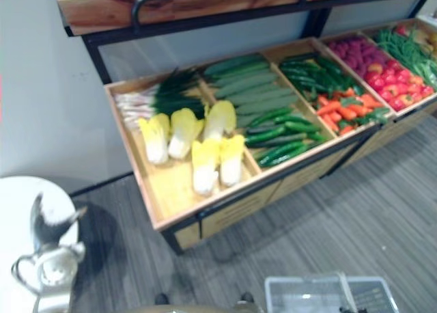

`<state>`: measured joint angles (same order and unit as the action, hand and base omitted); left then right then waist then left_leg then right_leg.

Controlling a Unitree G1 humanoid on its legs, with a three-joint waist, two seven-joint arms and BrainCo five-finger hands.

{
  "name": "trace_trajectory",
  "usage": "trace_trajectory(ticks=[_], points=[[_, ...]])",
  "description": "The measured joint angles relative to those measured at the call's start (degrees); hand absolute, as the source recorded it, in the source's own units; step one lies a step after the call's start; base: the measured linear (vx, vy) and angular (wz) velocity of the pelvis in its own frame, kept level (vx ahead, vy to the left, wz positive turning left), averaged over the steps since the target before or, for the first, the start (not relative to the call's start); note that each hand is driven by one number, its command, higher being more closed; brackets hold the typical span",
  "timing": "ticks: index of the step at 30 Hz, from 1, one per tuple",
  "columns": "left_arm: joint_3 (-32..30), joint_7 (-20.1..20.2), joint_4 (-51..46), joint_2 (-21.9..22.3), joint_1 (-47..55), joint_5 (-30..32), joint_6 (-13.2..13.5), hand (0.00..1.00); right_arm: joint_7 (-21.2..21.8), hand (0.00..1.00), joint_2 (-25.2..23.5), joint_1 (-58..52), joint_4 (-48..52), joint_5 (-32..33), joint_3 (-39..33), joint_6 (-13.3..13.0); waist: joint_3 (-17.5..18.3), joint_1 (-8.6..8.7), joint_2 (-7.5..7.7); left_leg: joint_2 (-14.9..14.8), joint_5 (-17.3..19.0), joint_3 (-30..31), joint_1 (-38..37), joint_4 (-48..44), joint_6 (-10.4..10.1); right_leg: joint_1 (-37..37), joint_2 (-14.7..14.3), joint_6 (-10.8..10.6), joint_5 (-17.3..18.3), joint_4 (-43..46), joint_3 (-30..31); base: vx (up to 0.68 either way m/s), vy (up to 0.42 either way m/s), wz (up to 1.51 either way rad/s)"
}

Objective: Pick vegetable in the basket

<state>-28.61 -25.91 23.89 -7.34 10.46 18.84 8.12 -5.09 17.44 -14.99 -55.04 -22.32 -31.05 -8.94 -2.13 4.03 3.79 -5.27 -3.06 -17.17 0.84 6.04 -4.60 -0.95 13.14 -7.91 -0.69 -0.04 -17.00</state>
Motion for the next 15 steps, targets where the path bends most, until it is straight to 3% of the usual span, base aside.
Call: trace_trajectory(ticks=[4, 7, 15], points=[[-4.3, 0.6, 15.5, 0.6, 3.5, -0.1, -0.8, 0.00, -1.2, 1.00, -2.2, 0.9, -0.1, 0.6, -2.0, -0.1, 1.6, -0.62, 0.13, 0.0, 0.3, 0.2, 0.0, 0.0, -0.2, 0.4, 0.0, 0.0, 0.1, -0.7, -0.4, 0.03, -0.009, 0.03], [-4.9, 5.2, 26.9, 0.7, 5.3, 0.0, -2.8, 0.00, -1.8, 1.00, -2.2, 3.3, -2.2, 1.1, -2.5, 0.2, 1.8, -1.11, 0.30, 0.0, 0.5, 0.1, -0.1, 0.0, -0.4, 0.6, -0.1, 0.0, 0.1, -0.9, -0.4, 0.01, -0.004, 0.00], [-4.7, 11.7, 33.1, 0.3, 5.4, 1.6, -4.5, 0.00, -1.9, 1.00, -1.7, 5.4, -4.5, 0.9, -3.4, 0.5, 2.0, -1.06, 0.06, -0.8, 1.0, -2.6, -2.3, 0.0, -0.8, 1.1, -1.0, 0.4, 0.3, -0.9, 1.9, 0.03, -0.023, -0.17]])
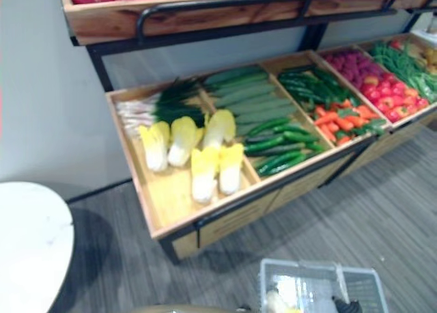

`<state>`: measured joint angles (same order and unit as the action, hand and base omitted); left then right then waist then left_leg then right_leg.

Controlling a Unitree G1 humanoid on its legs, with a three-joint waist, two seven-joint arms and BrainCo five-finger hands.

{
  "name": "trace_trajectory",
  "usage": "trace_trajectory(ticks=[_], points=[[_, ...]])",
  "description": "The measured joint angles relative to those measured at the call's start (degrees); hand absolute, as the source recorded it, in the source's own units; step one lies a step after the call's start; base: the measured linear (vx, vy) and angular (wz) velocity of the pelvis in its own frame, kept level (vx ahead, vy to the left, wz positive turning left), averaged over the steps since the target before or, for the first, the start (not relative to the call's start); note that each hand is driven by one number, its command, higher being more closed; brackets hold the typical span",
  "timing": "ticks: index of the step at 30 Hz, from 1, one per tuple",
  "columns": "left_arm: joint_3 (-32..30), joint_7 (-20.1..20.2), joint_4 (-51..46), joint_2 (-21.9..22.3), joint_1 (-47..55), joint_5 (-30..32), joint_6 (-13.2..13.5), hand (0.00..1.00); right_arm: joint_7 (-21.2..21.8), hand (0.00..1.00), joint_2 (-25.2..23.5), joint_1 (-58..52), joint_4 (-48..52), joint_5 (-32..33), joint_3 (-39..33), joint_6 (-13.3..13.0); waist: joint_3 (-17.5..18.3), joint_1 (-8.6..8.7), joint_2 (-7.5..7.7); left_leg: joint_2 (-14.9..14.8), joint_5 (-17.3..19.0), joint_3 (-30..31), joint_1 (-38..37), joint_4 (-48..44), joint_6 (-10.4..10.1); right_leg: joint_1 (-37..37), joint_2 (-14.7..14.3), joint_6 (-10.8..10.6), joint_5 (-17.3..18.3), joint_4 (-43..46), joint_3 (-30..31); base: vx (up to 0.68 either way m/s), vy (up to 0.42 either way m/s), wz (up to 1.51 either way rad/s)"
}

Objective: Pick vegetable in the basket

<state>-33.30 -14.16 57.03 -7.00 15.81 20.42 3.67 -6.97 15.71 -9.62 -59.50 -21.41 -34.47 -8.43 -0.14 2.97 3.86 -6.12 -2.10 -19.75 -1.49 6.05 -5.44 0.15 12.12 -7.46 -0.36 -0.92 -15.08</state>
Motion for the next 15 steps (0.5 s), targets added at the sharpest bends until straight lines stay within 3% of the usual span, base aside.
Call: trace_trajectory(ticks=[7, 11, 13, 15], points=[[8.8, 4.7, 0.2, -0.4, -1.4, -0.1, 1.2, 0.00, 0.0, 1.00, 0.3, -0.2, -2.3, 0.0, 0.0, 1.0, 0.5, 0.44, -0.29, -0.2, 0.5, -0.4, -1.6, 0.0, -0.4, 1.1, -0.3, 0.2, 0.2, 0.1, 0.3, 0.01, -0.013, -0.05], [15.3, 6.6, 3.5, -2.2, -2.3, -0.1, 1.2, 0.00, 0.1, 1.00, 0.2, -0.8, -0.3, -0.1, -0.1, 2.0, 0.3, 1.69, 0.01, 0.9, 2.0, -3.7, -3.2, -0.4, 0.1, -1.5, 1.7, 0.7, 1.2, 4.8, 3.5, -0.02, 0.086, -0.33], [18.1, 7.2, 4.4, -3.5, -2.7, -0.1, 1.2, 0.00, 0.1, 1.00, 0.1, -0.7, 1.9, -0.1, 1.5, 2.0, -0.4, 1.61, 0.57, 1.2, 2.7, -7.8, -2.6, -0.4, 1.0, -5.6, 1.6, 1.2, -0.8, 6.9, 7.8, -0.07, 0.116, -1.07], [18.4, 7.6, 4.5, -3.9, -3.3, -0.1, 1.2, 0.00, 0.1, 1.00, 0.0, 1.2, 3.6, -0.6, 3.7, 2.0, -1.7, 1.51, -0.54, 0.0, 3.1, -14.8, -2.8, -0.4, 2.3, -10.0, -1.6, 7.3, -10.8, 5.3, 6.7, -0.12, 0.121, -1.67]])
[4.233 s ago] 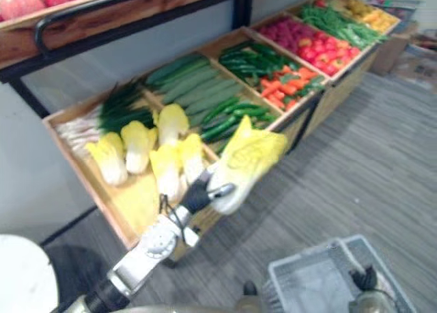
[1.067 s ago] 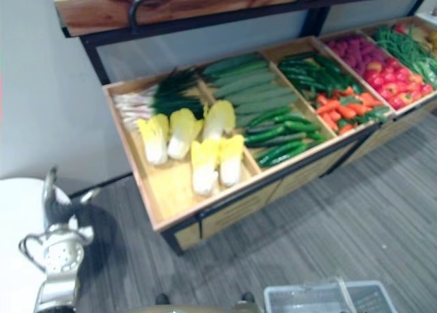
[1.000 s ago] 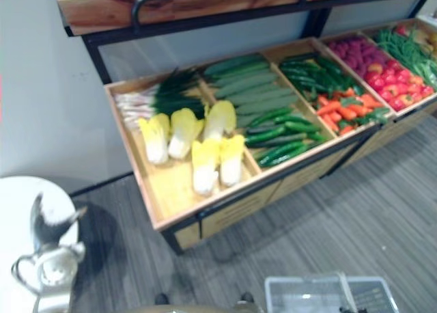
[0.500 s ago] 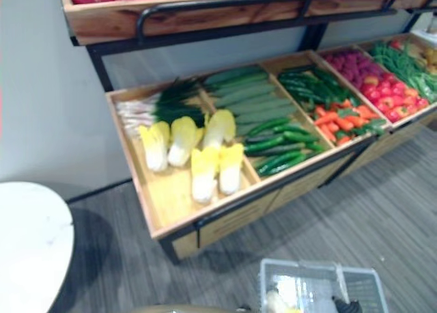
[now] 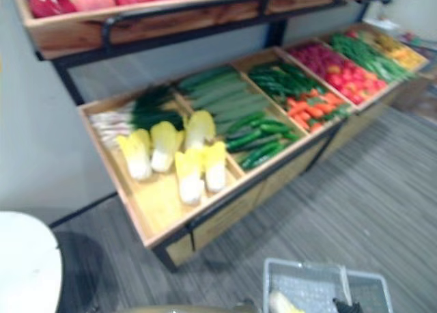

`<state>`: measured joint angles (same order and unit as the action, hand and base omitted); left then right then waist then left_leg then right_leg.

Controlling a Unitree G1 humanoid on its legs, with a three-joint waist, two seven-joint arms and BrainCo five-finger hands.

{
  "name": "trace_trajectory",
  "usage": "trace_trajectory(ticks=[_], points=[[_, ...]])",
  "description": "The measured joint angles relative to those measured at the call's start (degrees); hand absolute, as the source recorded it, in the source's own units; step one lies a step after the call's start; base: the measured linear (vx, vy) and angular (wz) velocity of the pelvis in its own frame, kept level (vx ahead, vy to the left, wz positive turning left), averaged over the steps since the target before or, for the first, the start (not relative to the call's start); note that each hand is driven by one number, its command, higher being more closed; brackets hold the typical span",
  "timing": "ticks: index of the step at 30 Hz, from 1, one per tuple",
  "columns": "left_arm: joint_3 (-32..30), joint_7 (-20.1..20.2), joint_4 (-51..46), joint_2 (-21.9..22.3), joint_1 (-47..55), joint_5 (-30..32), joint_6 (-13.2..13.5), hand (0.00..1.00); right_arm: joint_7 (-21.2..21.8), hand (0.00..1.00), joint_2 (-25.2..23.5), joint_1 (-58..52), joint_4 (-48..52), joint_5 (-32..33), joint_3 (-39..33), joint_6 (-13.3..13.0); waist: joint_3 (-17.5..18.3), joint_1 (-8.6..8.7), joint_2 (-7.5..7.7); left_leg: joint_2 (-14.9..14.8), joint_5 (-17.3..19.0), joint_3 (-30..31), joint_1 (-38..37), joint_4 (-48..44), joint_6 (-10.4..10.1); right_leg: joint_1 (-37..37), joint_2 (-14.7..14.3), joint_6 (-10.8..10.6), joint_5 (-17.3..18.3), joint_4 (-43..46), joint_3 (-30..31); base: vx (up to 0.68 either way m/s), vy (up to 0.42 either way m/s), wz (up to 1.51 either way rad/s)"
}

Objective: Pick vegetable in the basket

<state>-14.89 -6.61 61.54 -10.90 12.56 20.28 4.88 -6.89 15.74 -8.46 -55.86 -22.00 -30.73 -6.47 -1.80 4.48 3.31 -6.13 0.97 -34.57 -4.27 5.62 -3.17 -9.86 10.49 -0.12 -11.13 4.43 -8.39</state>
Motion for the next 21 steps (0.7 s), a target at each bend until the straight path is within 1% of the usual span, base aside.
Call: trace_trajectory(ticks=[1, 2, 3, 4, 5, 6, 7, 8, 9, 10, 11, 12, 13, 14, 15, 16, 17, 18, 19, 20, 21], points=[[0.1, 0.1, -0.1, 0.0, 0.3, 0.0, 0.1, 0.00, 0.0, 1.00, 0.0, 1.5, 1.1, -0.2, 1.2, 0.0, -1.0, -0.52, -2.27, -2.2, -0.1, -3.9, 0.0, 0.0, 1.2, 0.3, -1.8, 1.1, -4.4, -3.3, -2.6, -0.19, 0.071, -1.80], [-0.1, 0.2, -0.4, 0.1, -0.5, 0.0, 0.2, 0.00, -0.1, 1.00, 0.1, 3.3, 1.6, -0.4, 2.5, 0.1, -3.1, -0.23, -1.61, -3.5, 0.5, -7.3, -0.8, -0.8, 2.0, 0.1, -1.9, 2.4, -0.7, 2.1, -8.7, -0.21, 0.032, -1.70], [0.0, 0.4, -1.5, -0.6, -1.2, 0.0, 0.3, 0.00, -0.1, 1.00, 0.5, 3.8, 2.5, -0.5, 2.9, 0.1, -5.4, 0.05, -1.46, -4.5, 1.5, -10.1, -1.6, -2.6, 2.6, 0.1, 0.4, 4.1, 7.5, 15.4, -17.1, -0.19, 0.025, -1.56], [0.0, 0.6, -2.2, -0.9, -1.4, 0.0, 0.3, 0.00, 0.1, 1.00, 1.5, 3.8, 2.6, -0.6, 4.4, 0.2, -5.7, -0.15, -0.65, -5.3, 2.3, -12.7, -1.8, -4.2, 3.0, 0.7, 2.8, 3.5, 10.8, 24.8, -21.5, -0.10, 0.030, -1.23], [0.0, 0.7, -2.2, -0.9, -1.4, 0.0, 0.3, 0.00, 0.1, 1.00, 1.7, 3.9, 2.6, -0.6, 4.9, 0.2, -5.7, -0.20, -0.49, -5.5, 2.5, -13.7, -1.9, -4.7, 3.1, 1.2, 3.5, 3.6, 11.0, 27.0, -22.4, -0.03, 0.003, -1.32], [0.1, 0.8, -2.2, -0.8, -1.5, 0.0, 0.3, 0.00, 0.1, 1.00, 2.5, 4.5, 2.7, -0.7, 6.6, 0.2, -5.7, -0.37, -0.30, -6.3, 3.0, -17.0, -1.8, -6.2, 3.3, 3.2, 5.6, 3.4, 11.1, 31.7, -23.8, -0.01, -0.029, -1.27], [0.6, 0.9, -2.2, -0.6, -1.5, -0.7, 0.3, 0.00, 0.4, 1.00, 2.6, 5.3, 2.7, -1.1, 7.6, 0.2, -5.7, -0.42, -0.24, -6.9, 3.2, -19.7, -1.7, -7.4, 3.4, 5.0, 7.0, 3.1, 10.9, 33.4, -23.8, -0.01, -0.047, -1.33], [0.8, 0.9, -2.2, -0.6, -1.6, -1.5, 0.3, 0.00, 0.5, 1.00, 2.6, 5.5, 2.7, -1.9, 8.2, 0.2, -5.7, -0.46, -0.21, -7.2, 3.2, -20.9, -1.6, -8.1, 3.2, 5.8, 7.9, 2.6, 10.6, 33.6, -23.8, 0.00, -0.093, -1.19], [1.0, 1.0, -2.4, -0.5, -1.8, -2.0, 0.4, 0.00, 1.0, 1.00, 2.6, 5.8, 2.7, -2.8, 9.3, 0.2, -5.5, -0.74, -0.04, -7.6, 3.3, -23.4, -1.4, -9.3, 3.2, 7.4, 9.4, 1.6, 9.9, 33.0, -23.7, -0.02, -0.157, -1.08], [1.0, 1.3, -2.4, -0.5, -2.0, -2.1, 0.4, 0.00, 1.2, 1.00, 2.6, 6.1, 2.7, -2.8, 10.1, 0.2, -5.3, -0.86, 0.31, -8.0, 3.3, -25.4, -0.5, -10.7, 3.2, 8.5, 10.3, 0.1, 9.5, 30.3, -23.3, -0.03, -0.201, -1.04], [0.9, 1.3, -2.4, -0.5, -2.3, -2.1, 0.4, 0.00, 1.2, 1.00, 2.6, 6.3, 2.7, -2.8, 10.5, 0.2, -5.1, -1.13, 0.61, -8.6, 3.4, -26.6, 0.1, -11.6, 3.4, 8.5, 9.9, -2.1, 11.0, 28.1, -23.0, -0.05, -0.350, -1.07], [0.6, 1.4, -2.4, -0.3, -2.8, -2.2, 0.4, 0.00, 1.4, 1.00, 3.1, 6.6, 2.7, -2.9, 11.0, 0.2, -4.8, -1.72, 0.24, -9.9, 3.2, -29.2, 1.2, -13.3, 3.2, 8.4, 7.9, -4.1, 13.4, 23.3, -23.6, -0.06, -0.388, -1.17], [0.1, 1.4, -2.2, 1.5, -2.7, -2.2, 0.4, 0.00, 1.9, 1.00, 4.3, 7.1, 2.7, -2.9, 11.7, 0.4, -4.0, -2.26, -1.16, -10.6, 2.3, -31.7, 2.4, -13.6, 2.3, 8.2, 5.0, -4.9, 14.3, 17.2, -23.3, -0.05, -0.328, -1.22], [0.1, 1.4, -2.0, 2.4, -2.7, -2.2, 0.3, 0.00, 2.1, 1.00, 5.2, 7.2, 2.7, -2.9, 12.3, 0.4, -3.7, -2.39, -1.66, -10.6, 1.5, -33.0, 2.9, -12.9, 2.0, 8.0, 3.9, -5.0, 14.3, 14.4, -22.9, -0.08, -0.297, -1.10], [0.0, 1.4, -2.0, 3.6, -2.9, -2.2, 0.3, 0.00, 2.3, 1.00, 6.4, 7.6, 2.8, -3.0, 13.4, 0.8, -3.4, -2.64, -3.12, -11.1, 0.3, -34.8, 3.0, -12.5, 2.1, 8.1, 2.6, -5.0, 14.6, 10.4, -22.1, -0.06, -0.241, -0.76], [-0.1, 1.4, -2.0, 4.0, -3.0, -2.2, 0.3, 0.00, 2.3, 1.00, 6.6, 7.5, 2.8, -3.0, 13.5, 0.9, -3.6, -2.61, -2.90, -11.5, 0.1, -35.5, 3.0, -13.0, 2.2, 8.1, 2.2, -4.8, 14.9, 9.4, -21.8, -0.07, -0.371, -0.78], [-0.1, 1.3, -1.8, 4.3, -3.3, -2.2, 0.3, 0.00, 2.4, 1.00, 6.6, 7.3, 2.8, -3.0, 14.4, 1.0, -3.4, -2.60, -3.34, -12.7, -0.2, -36.0, 2.4, -14.5, 2.3, 8.3, 1.4, -4.5, 15.5, 8.6, -21.1, -0.01, -0.313, -0.61], [0.0, 1.2, -1.8, 4.5, -3.4, -2.2, 0.3, 0.00, 2.2, 1.00, 6.6, 6.9, 2.9, -3.4, 15.4, 1.3, -3.2, -2.21, -3.59, -14.5, -0.3, -36.5, 1.8, -16.3, 2.3, 8.7, 0.4, -4.0, 15.8, 8.1, -20.8, -0.01, -0.296, -0.51], [0.0, 1.1, -1.8, 4.5, -3.4, -2.2, 0.3, 0.00, 2.2, 1.00, 6.7, 6.8, 3.3, -4.2, 15.5, 1.3, -3.2, -1.71, -3.65, -15.4, -0.3, -36.9, 1.5, -17.5, 2.3, 9.1, -0.1, -3.8, 15.9, 7.7, -20.8, -0.02, -0.240, -0.33], [0.0, 0.7, -1.8, 4.5, -3.5, -2.1, 0.3, 0.00, 2.3, 1.00, 6.8, 6.1, 4.3, -5.0, 16.1, 1.2, -3.2, -1.11, -3.81, -17.2, -0.3, -37.0, 0.9, -19.6, 2.3, 10.1, -1.2, -3.7, 16.0, 6.9, -20.8, -0.04, -0.188, -0.23], [0.1, 0.5, -1.8, 4.6, -3.8, -1.9, 0.1, 0.00, 2.3, 1.00, 6.7, 4.6, 5.7, -5.1, 16.7, 1.0, -3.2, -0.88, -3.96, -19.0, -0.3, -37.0, 0.2, -21.8, 2.3, 11.2, -2.2, -3.5, 16.1, 6.3, -20.9, -0.04, -0.164, -0.20]])
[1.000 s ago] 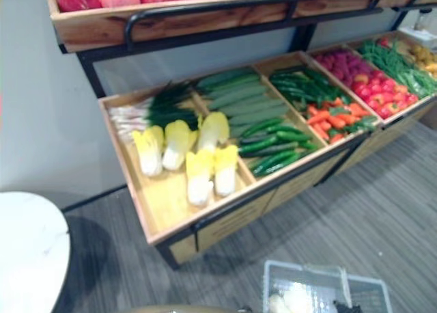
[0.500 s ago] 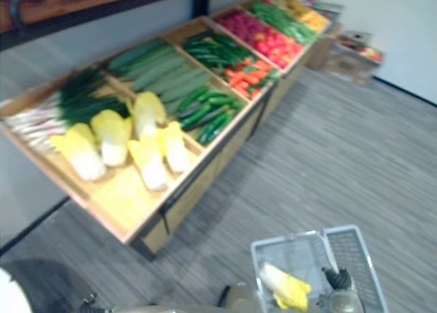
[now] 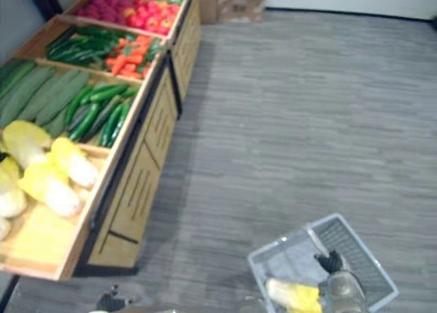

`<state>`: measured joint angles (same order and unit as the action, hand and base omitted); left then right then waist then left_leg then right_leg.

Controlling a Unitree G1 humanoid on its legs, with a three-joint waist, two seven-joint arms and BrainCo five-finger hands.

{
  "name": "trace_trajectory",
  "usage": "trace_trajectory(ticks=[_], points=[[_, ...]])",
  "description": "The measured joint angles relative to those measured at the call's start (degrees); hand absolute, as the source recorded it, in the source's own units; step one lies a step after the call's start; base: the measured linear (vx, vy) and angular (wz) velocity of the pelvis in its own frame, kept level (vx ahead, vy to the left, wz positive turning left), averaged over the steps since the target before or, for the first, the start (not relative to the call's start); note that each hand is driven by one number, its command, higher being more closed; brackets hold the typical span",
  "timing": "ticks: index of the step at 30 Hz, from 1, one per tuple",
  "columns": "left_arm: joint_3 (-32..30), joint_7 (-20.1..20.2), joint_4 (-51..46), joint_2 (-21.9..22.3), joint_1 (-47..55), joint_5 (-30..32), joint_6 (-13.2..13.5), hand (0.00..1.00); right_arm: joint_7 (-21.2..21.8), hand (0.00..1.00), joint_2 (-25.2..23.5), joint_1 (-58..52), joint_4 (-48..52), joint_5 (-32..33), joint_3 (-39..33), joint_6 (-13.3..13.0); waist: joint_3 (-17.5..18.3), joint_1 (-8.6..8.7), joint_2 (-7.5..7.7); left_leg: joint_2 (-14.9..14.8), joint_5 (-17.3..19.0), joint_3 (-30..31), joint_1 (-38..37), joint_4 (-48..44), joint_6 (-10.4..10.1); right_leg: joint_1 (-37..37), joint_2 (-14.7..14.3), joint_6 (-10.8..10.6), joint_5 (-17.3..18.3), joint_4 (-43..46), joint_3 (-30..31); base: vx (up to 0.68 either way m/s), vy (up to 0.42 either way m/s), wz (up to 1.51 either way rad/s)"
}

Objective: Pick vegetable in the basket

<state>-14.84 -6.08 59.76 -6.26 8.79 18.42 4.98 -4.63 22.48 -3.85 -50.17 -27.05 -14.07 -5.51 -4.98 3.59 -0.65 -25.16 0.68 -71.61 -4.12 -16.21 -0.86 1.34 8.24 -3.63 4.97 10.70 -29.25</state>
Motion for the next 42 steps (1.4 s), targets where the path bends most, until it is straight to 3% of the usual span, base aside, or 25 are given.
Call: trace_trajectory(ticks=[2, 4, 5, 6, 7, 8, 9, 10, 11, 13, 15, 17, 20, 22, 24, 28, 29, 30, 32, 35, 36, 37, 38, 39, 42], points=[[0.9, -0.3, 0.0, 0.2, 0.1, 0.3, -0.1, 0.00, -0.1, 1.00, 0.0, -1.2, 0.7, 0.0, 0.3, -0.3, 0.1, 0.78, -0.01, -1.7, -0.7, 0.3, -1.0, -2.4, -0.4, 1.2, -0.4, 0.7, 0.4, 0.0, 0.0, -0.04, -0.112, -0.16], [1.6, -0.4, -0.7, 0.0, 0.6, 0.5, -0.1, 0.00, -0.2, 1.00, -0.2, -1.9, 1.1, 0.0, 0.8, -0.4, -0.6, 0.51, 1.03, -4.5, -3.9, 10.0, -0.1, -10.7, 1.4, 2.8, 0.0, 1.0, 0.6, -0.3, 2.3, -0.05, -0.082, -0.46], [1.6, -0.6, -0.8, -0.3, 0.7, 0.5, -0.1, 0.00, -0.3, 1.00, -0.4, -1.6, 1.5, 0.0, 1.0, -0.4, -1.0, -0.06, 2.09, -3.0, -0.8, 19.1, 3.2, -13.1, -1.8, 3.6, 1.0, 1.6, 1.0, -0.8, 4.9, -0.06, 0.038, -0.71], [2.6, -1.2, -0.9, -0.2, 0.5, 0.5, 0.0, 0.00, -1.4, 1.00, 0.1, -0.8, 1.8, 0.0, 1.0, -0.3, -1.2, -0.69, 2.04, 4.2, 4.5, 32.0, 6.3, -8.7, -5.1, 2.9, 3.3, 1.8, 1.1, -1.0, 8.8, -0.07, 0.136, -1.12], [4.0, -1.6, -1.0, 0.2, 0.9, 0.4, 0.3, 0.00, -1.9, 1.00, 0.4, 1.1, 1.1, 0.0, 1.2, -0.4, -1.5, -2.00, 1.55, 10.7, 6.1, 41.2, 7.4, -2.2, -5.8, 1.6, 4.5, 1.8, 1.1, -1.1, 12.1, -0.05, 0.206, -1.18], [4.3, -1.8, -1.0, 0.5, 1.2, 0.3, 0.6, 0.00, -2.0, 1.00, 0.2, 1.6, 0.5, 0.0, 1.2, -0.4, -1.7, -2.45, 1.08, 13.2, 5.9, 44.4, 7.4, 1.4, -5.7, 1.4, 4.6, 1.8, 1.1, -1.4, 13.4, 0.03, 0.263, -1.33], [4.9, -2.2, -1.0, 1.5, 1.4, 0.4, 1.1, 0.00, -2.1, 1.00, 0.1, 2.7, 0.2, 0.1, 2.2, -0.7, -2.1, -3.14, -0.62, 16.1, 3.9, 49.6, 6.9, 7.7, -5.8, 1.1, 3.5, 1.2, 1.3, -2.0, 14.7, 0.08, 0.291, -1.28], [5.5, -2.3, -1.0, 1.8, 1.7, 0.4, 1.4, 0.00, -2.3, 1.00, -0.2, 2.8, 0.3, 0.1, 2.5, -1.2, -2.5, -4.11, -2.14, 16.5, 3.3, 52.0, 6.6, 9.8, -4.6, 0.8, 1.6, -0.7, 2.3, -2.2, 16.3, 0.09, 0.270, -1.14], [5.3, -2.4, -1.1, 1.4, 1.4, 0.4, 1.4, 0.00, -2.2, 1.00, -1.3, 2.8, 0.1, 0.2, 2.9, -1.2, -2.7, -4.23, -1.02, 17.4, 4.0, 51.3, 6.3, 9.0, -5.5, 1.1, 2.7, -1.7, 3.0, -2.7, 16.8, 0.05, 0.174, -0.86], [5.4, -2.4, -1.6, 0.5, 1.3, 0.5, 1.7, 0.00, -2.2, 1.00, -1.2, 2.5, 1.7, 0.1, 4.1, -2.5, -4.6, -4.12, -0.37, 17.6, 7.3, 50.3, 6.2, 6.3, -7.5, 0.8, 3.5, -1.8, 2.9, -2.6, 17.0, 0.02, 0.099, -0.56], [5.4, -2.3, -1.3, 0.3, 1.5, 0.5, 1.9, 0.00, -2.3, 1.00, 0.6, 2.5, 3.1, 0.1, 5.5, -2.5, -4.8, -3.97, -0.76, 17.6, 10.3, 50.8, 7.1, 3.2, -7.6, -0.1, 3.2, -1.8, 2.9, -3.1, 19.1, 0.04, 0.104, -0.64], [5.1, -2.2, -0.8, 0.1, 1.8, 0.7, 2.0, 0.00, -2.3, 1.00, 1.9, 2.7, 4.5, 0.1, 6.4, -2.6, -4.8, -4.68, -1.78, 17.0, 11.3, 51.3, 7.2, -0.1, -6.6, -0.1, 1.9, -2.0, 2.7, -4.3, 21.8, 0.12, 0.060, -0.83], [4.1, -2.3, -0.4, -0.5, 2.6, 0.9, 2.0, 0.00, -2.2, 1.00, 1.9, 4.1, 4.8, -0.1, 8.4, -2.7, -5.2, -5.60, -0.71, 15.7, 13.0, 57.7, 13.1, -11.4, -6.0, -0.1, 1.6, -2.6, 2.0, -5.0, 26.9, 0.17, -0.043, -0.82], [5.2, -2.3, -0.4, -0.3, 2.7, 2.5, 1.9, 0.00, -2.2, 1.00, 1.9, 3.9, 4.5, -0.1, 8.0, -2.7, -4.6, -5.34, -1.94, 16.5, 13.1, 59.9, 13.9, -6.7, -4.4, -0.5, 0.4, -2.9, 2.2, -5.7, 28.1, 0.17, 0.082, -0.61], [5.5, -2.5, -0.4, -0.6, 2.3, 2.7, 1.9, 0.00, -2.3, 1.00, 1.0, 2.8, 4.3, 0.0, 7.8, -2.7, -4.3, -5.37, -1.42, 17.2, 14.2, 58.6, 12.1, -4.2, -3.7, -2.1, 0.3, -3.4, 2.5, -3.7, 29.8, 0.17, 0.065, -0.48], [7.6, -2.6, -0.5, -1.9, 2.3, 2.8, 1.9, 0.00, -2.4, 1.00, 0.4, 2.0, 4.3, 0.0, 5.1, -2.3, -4.8, -5.35, -0.22, 19.5, 13.5, 55.8, 5.5, 1.8, -2.6, -11.8, 3.1, -4.9, 3.1, 18.7, 29.4, 0.15, 0.080, -0.29], [8.9, -2.5, -0.5, -2.9, 2.3, 2.8, 1.9, 0.00, -2.4, 1.00, -0.1, 1.9, 4.2, 0.0, 4.6, -2.1, -5.1, -5.26, 0.42, 20.2, 13.7, 55.6, 3.0, 3.1, -2.1, -13.3, 4.1, -6.8, 1.8, 24.8, 28.9, 0.19, 0.083, 0.01], [10.2, -2.4, -0.6, -3.8, 2.3, 3.2, 1.9, 0.00, -2.7, 1.00, -0.8, 1.2, 4.2, 0.0, 3.6, -1.9, -5.2, -4.91, 0.55, 20.2, 14.2, 55.7, 0.3, 4.6, -1.4, -15.7, 4.9, -6.9, 1.5, 30.8, 27.8, 0.20, 0.061, 0.08], [10.6, -2.4, -1.0, -4.7, 2.1, 3.2, 1.9, 0.00, -2.5, 1.00, -1.7, 1.0, 4.1, 0.0, 4.2, -2.0, -5.0, -4.63, 0.92, 19.4, 14.2, 55.7, -1.9, 6.5, -1.4, -18.1, 4.8, -2.1, 4.9, 30.8, 23.4, 0.20, -0.001, 0.08], [10.5, -2.5, -1.6, -5.0, 1.7, 3.1, 2.0, 0.00, -2.5, 1.00, -2.6, 1.5, 4.3, 0.1, 4.6, -2.3, -5.1, -3.31, 0.86, 17.1, 14.2, 56.4, -2.5, 6.9, -1.5, -21.1, 1.6, -1.1, 4.8, 17.7, 18.8, 0.25, -0.168, 0.21], [10.5, -2.4, -1.6, -4.8, 1.6, 3.3, 2.0, 0.00, -2.8, 1.00, -2.7, 1.4, 4.3, 0.1, 4.2, -2.2, -4.9, -2.85, 1.31, 17.1, 14.2, 56.6, -3.0, 7.0, -1.7, -20.9, 1.6, -0.7, 1.0, 8.6, 18.8, 0.27, -0.230, 0.34], [10.5, -2.5, -1.6, -4.7, 1.8, 3.7, 2.0, 0.00, -2.9, 1.00, -3.2, 1.3, 4.4, 0.1, 3.6, -2.2, -4.6, -2.53, 2.58, 17.4, 14.6, 56.9, -3.9, 6.9, -3.2, -19.9, 2.1, -0.3, -7.9, 0.4, 19.1, 0.29, -0.256, 0.34], [10.4, -2.5, -1.2, -4.1, 1.4, 4.5, 1.8, 0.00, -3.2, 1.00, -3.1, 1.3, 4.2, 0.1, 3.3, -2.1, -5.1, -2.25, 1.66, 16.4, 15.1, 57.4, -4.6, 6.9, -4.3, -19.1, 1.5, -1.1, -10.9, -0.1, 18.6, 0.28, -0.266, 0.16], [10.4, -2.4, -1.3, -2.9, 1.2, 5.2, 2.1, 0.00, -3.7, 1.00, -3.2, 2.0, 4.5, 0.1, 2.9, -1.2, -5.5, -2.61, -0.24, 14.2, 14.4, 57.5, -4.6, 7.1, -5.7, -18.2, -0.5, -0.3, -11.0, -0.6, 17.3, 0.24, -0.255, 0.07], [10.5, -2.4, -1.3, -2.3, 0.3, 5.5, 2.2, 0.00, -3.9, 1.00, -3.6, 2.1, 4.6, 0.1, 2.1, -0.4, -5.8, -2.42, -0.71, 13.5, 9.5, 58.8, -5.9, 10.1, -8.6, -19.7, -0.3, 0.6, -4.9, 6.2, 16.1, 0.18, -0.230, 0.22]])
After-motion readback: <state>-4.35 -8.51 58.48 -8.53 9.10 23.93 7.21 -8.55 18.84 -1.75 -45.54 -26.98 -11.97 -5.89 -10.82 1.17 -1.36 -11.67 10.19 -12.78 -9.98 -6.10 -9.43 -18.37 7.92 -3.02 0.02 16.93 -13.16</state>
